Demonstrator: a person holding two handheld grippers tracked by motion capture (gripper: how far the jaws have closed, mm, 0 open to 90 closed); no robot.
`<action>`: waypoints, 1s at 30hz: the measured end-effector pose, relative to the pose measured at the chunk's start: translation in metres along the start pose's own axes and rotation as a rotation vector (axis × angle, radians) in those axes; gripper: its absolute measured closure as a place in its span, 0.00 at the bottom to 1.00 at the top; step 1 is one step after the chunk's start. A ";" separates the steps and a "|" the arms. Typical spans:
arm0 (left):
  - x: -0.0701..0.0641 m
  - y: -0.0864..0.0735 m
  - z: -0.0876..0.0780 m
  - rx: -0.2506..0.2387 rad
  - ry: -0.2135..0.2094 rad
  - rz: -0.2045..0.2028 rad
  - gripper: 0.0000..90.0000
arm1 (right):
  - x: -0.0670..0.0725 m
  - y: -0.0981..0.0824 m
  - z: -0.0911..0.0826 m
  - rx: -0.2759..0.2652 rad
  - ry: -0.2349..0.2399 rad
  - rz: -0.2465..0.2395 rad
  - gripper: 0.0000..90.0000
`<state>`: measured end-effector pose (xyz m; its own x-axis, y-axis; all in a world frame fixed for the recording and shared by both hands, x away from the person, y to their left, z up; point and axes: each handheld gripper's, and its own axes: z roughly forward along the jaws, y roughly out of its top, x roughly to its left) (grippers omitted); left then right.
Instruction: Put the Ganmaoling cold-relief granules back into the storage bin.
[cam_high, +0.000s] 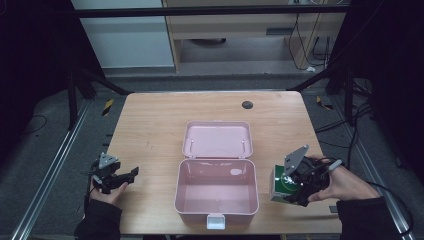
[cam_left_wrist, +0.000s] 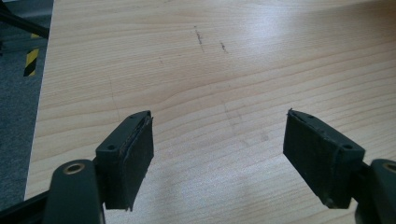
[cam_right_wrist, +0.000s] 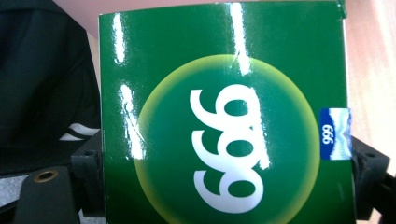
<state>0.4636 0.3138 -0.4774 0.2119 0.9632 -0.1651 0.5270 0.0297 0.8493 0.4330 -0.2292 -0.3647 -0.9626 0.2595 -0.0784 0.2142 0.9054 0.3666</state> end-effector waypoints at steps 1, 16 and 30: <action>0.000 0.000 0.000 0.000 0.000 0.000 0.26 | 0.000 0.003 -0.006 -0.006 -0.007 -0.001 0.17; 0.000 0.000 0.000 0.003 0.000 0.001 0.26 | 0.005 0.029 -0.036 -0.018 -0.037 -0.028 0.17; 0.000 0.000 0.000 0.003 0.003 0.003 0.26 | 0.010 0.058 -0.050 -0.048 -0.049 -0.061 0.17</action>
<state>0.4638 0.3140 -0.4779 0.2106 0.9642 -0.1608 0.5289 0.0259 0.8483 0.4270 -0.1912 -0.2980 -0.9642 0.2211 -0.1465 0.1457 0.9030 0.4041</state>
